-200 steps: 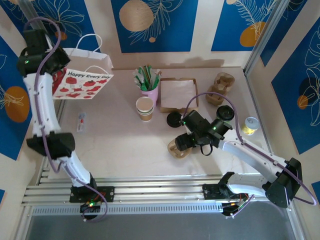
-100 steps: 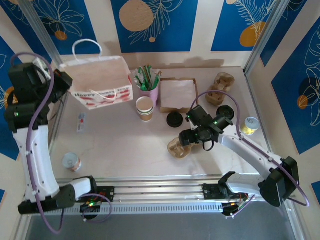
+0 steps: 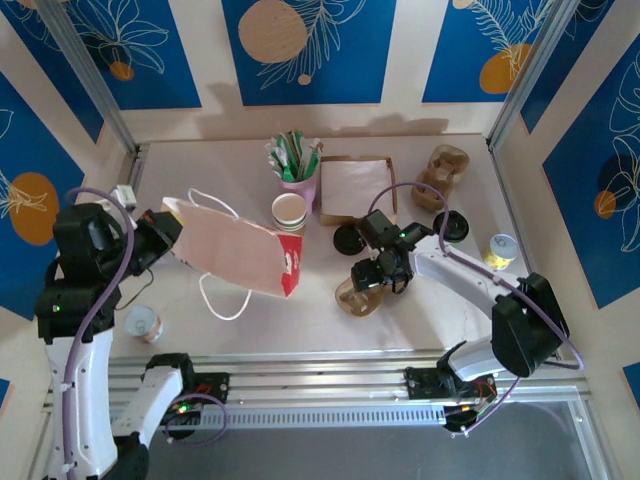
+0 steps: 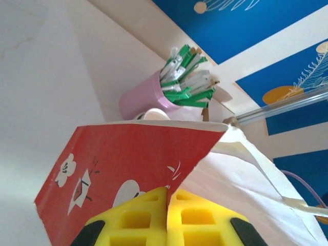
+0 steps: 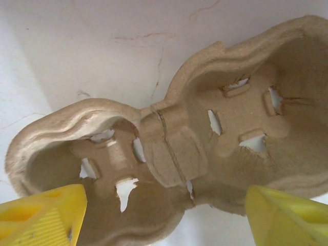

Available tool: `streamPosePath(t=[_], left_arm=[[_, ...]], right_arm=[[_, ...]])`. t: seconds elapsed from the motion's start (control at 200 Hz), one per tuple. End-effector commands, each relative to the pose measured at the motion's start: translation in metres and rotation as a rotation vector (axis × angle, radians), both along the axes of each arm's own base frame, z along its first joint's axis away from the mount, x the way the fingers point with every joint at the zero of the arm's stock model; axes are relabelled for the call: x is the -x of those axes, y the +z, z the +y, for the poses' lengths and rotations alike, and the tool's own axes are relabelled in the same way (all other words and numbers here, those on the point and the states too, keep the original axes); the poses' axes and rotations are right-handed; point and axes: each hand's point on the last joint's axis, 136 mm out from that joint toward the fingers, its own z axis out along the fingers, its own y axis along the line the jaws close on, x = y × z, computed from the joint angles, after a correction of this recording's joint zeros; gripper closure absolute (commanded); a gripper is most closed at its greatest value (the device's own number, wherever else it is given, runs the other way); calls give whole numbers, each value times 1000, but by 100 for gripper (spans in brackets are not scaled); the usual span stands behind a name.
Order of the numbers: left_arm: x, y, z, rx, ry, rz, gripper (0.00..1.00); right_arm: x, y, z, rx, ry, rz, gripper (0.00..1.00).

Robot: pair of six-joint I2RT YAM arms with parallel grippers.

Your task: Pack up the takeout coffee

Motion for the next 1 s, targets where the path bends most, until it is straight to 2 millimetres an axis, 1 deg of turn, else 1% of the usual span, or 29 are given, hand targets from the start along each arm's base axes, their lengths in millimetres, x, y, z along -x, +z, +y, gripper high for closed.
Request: streamPosePath(t=[0.0, 0.115, 0.245, 0.445, 0.71, 0.85, 0.96, 0.995], left_arm=[[5, -21, -12, 59, -35, 39, 100], [11, -40, -18, 60, -47, 70, 100], [12, -51, -26, 41, -73, 93, 100], [12, -74, -36, 26, -98, 133, 100], [16, -98, -42, 16, -111, 177, 100], [17, -104, -47, 19, -128, 186, 100], [18, -101, -49, 11, -137, 178, 86], [18, -100, -50, 11, -141, 177, 79]], right_arm=[[-4, -10, -5, 30, -4, 10, 20], [-4, -18, -8, 58, -8, 36, 22], [-1, -24, -6, 49, -4, 52, 24], [0, -37, -4, 58, -2, 84, 27], [3, -47, -5, 83, 8, 110, 33], [5, -53, -3, 89, 12, 131, 38], [5, -56, -6, 107, 11, 135, 45], [5, -55, -6, 110, 10, 135, 47]])
